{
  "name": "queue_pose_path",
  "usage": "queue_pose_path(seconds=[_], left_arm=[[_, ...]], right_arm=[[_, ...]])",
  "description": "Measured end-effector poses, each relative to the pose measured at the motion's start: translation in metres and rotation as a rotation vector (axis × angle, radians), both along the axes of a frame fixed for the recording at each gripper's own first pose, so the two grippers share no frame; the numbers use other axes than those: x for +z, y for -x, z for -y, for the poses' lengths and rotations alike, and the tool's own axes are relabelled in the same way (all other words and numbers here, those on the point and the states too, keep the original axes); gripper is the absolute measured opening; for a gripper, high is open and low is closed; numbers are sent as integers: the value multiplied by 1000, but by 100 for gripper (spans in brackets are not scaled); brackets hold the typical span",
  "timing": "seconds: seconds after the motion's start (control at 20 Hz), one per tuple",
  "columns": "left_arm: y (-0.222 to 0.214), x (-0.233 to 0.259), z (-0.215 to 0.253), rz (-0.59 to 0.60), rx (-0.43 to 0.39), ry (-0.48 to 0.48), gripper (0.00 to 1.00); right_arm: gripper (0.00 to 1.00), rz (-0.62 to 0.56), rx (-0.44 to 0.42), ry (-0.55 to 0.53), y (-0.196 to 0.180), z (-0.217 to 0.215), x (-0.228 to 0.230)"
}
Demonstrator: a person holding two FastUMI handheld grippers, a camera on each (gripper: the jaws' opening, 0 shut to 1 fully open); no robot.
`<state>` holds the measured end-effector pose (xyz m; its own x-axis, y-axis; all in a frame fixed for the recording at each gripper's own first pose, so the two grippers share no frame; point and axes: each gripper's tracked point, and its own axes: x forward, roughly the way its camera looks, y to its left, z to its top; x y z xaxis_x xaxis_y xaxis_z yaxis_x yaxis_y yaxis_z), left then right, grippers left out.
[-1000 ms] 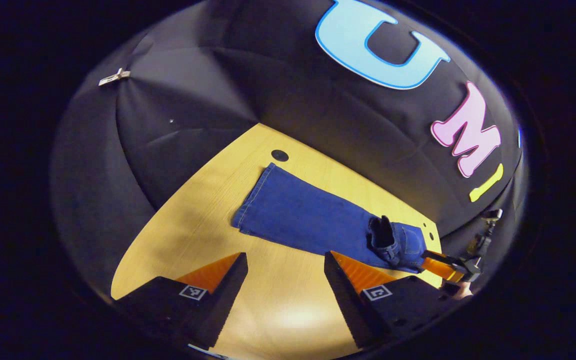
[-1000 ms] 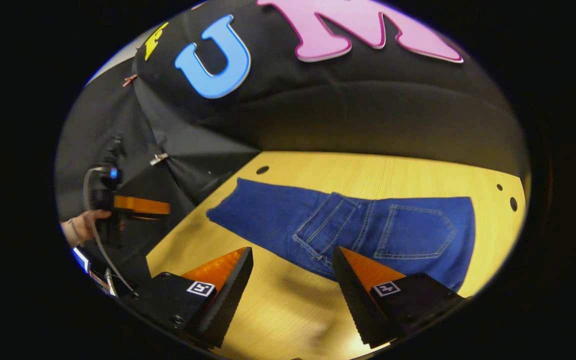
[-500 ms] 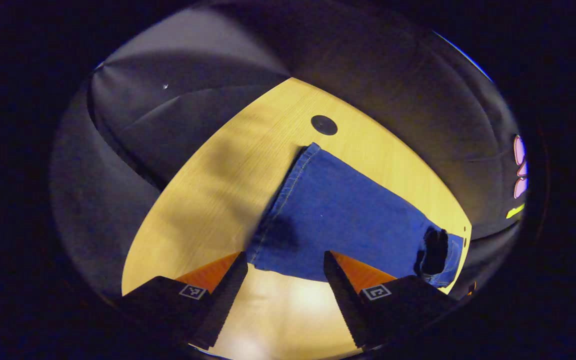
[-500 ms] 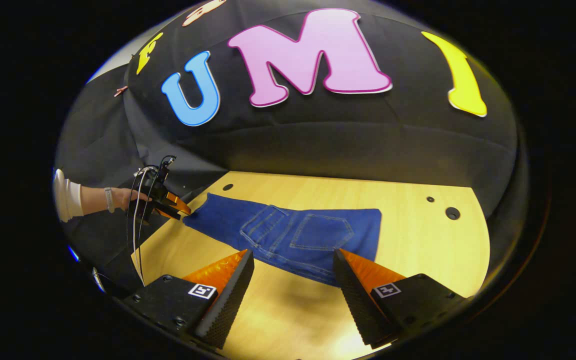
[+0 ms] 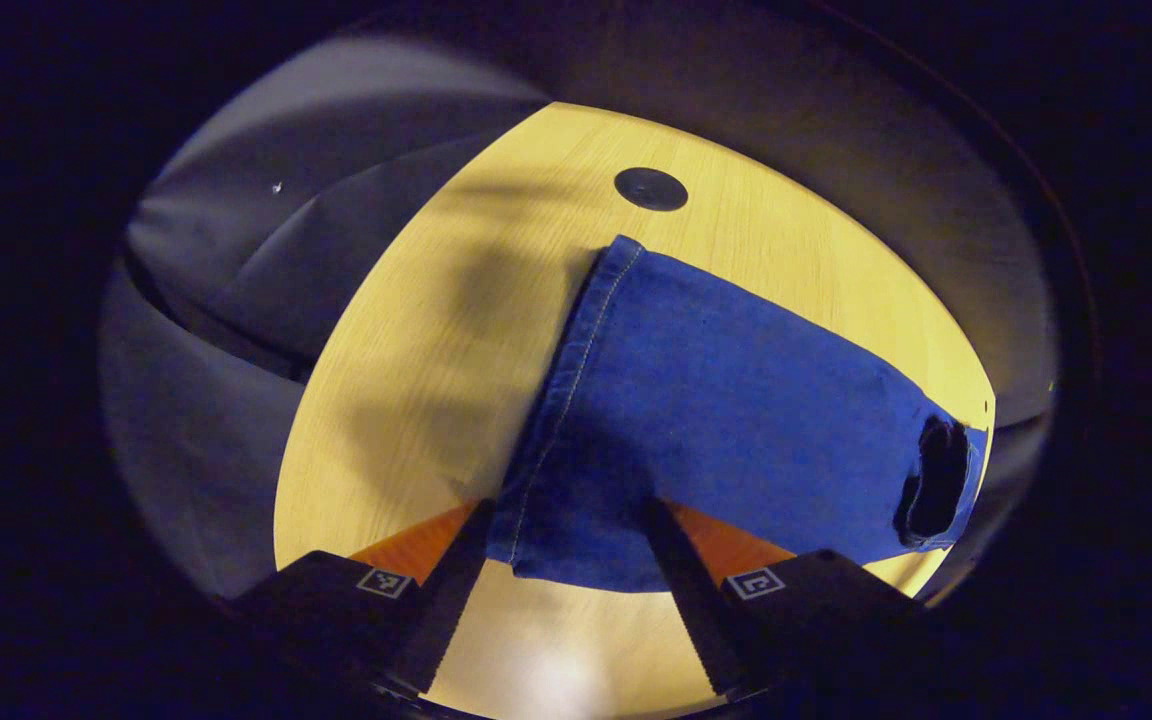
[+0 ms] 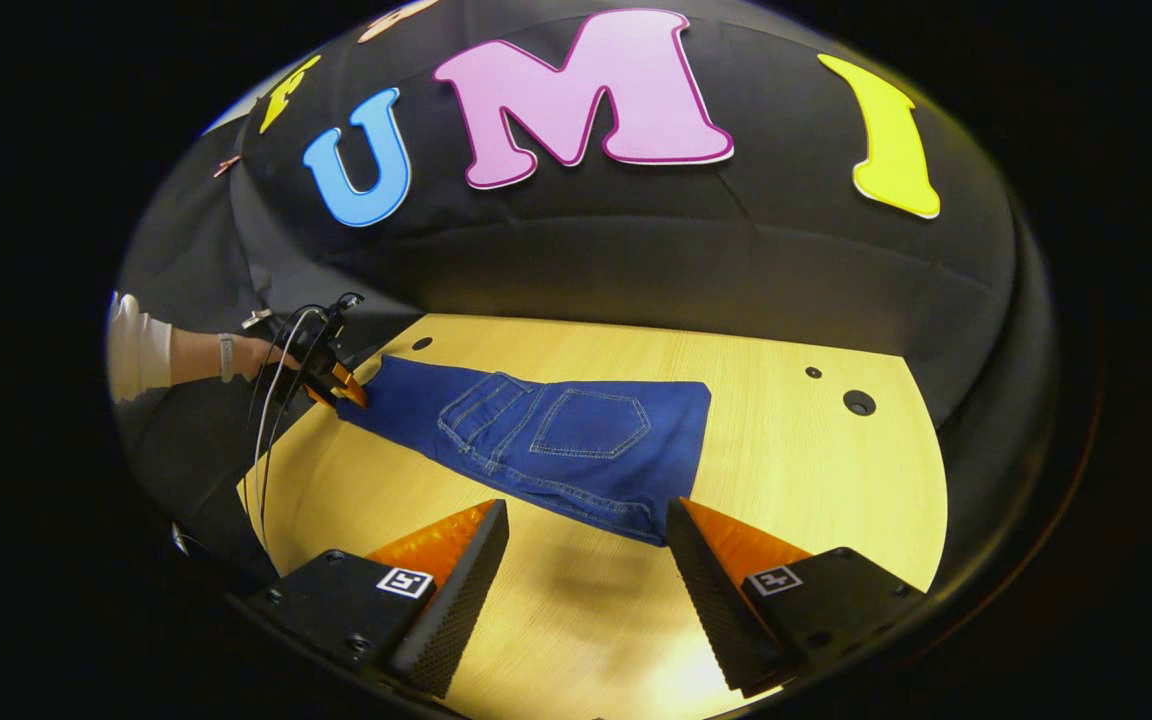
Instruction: Grasp the waist and the cuffs of the jeans and fold them to make the two legs overlap; first hold the waist and fold one-third of the jeans toward the cuffs, then hold the cuffs and fold the remaining one-third in the same direction to finish folding.
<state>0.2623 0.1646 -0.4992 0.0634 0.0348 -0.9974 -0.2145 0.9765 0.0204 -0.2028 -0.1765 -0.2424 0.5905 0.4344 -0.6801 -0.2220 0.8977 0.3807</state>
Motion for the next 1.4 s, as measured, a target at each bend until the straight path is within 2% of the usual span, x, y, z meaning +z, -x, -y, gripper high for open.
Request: queue_pose_path(seconds=[0.1,0.2,0.3,0.35,0.45,0.5,0.6,0.75,0.9,1.0,1.1,1.2,1.4], left_arm=[[6,-1,8,-56,-95,-14,99],[8,-4,14,-87,-115,-11,100],[2,-5,13,-91,-124,2,93],[-3,-1,28,-75,-141,22,82],[-1,-7,42,-68,-194,16,36],[-3,-6,42,-60,-205,15,22],[-6,-4,41,-23,-158,20,15],[-20,18,53,107,-96,116,10],[-41,70,71,237,-164,171,9],[-54,117,102,329,-193,234,9],[-58,168,160,387,-229,320,9],[-65,198,218,429,-314,363,9],[-67,213,357,497,-465,451,9]], right_arm=[[98,1,0,-4,-1,-3,0],[98,3,-5,-15,-3,-10,1],[98,7,-7,-16,-1,-12,3],[98,10,-5,-13,-1,-12,5],[98,18,-3,-3,3,-10,9],[98,23,-6,0,4,-8,12],[98,32,-17,-2,5,-3,17],[97,50,-50,-10,3,8,31],[97,78,-92,-13,4,23,45],[97,89,-105,-2,9,30,50],[97,98,-108,2,15,35,57],[97,100,-115,0,19,41,62],[97,135,-127,8,26,57,78]])
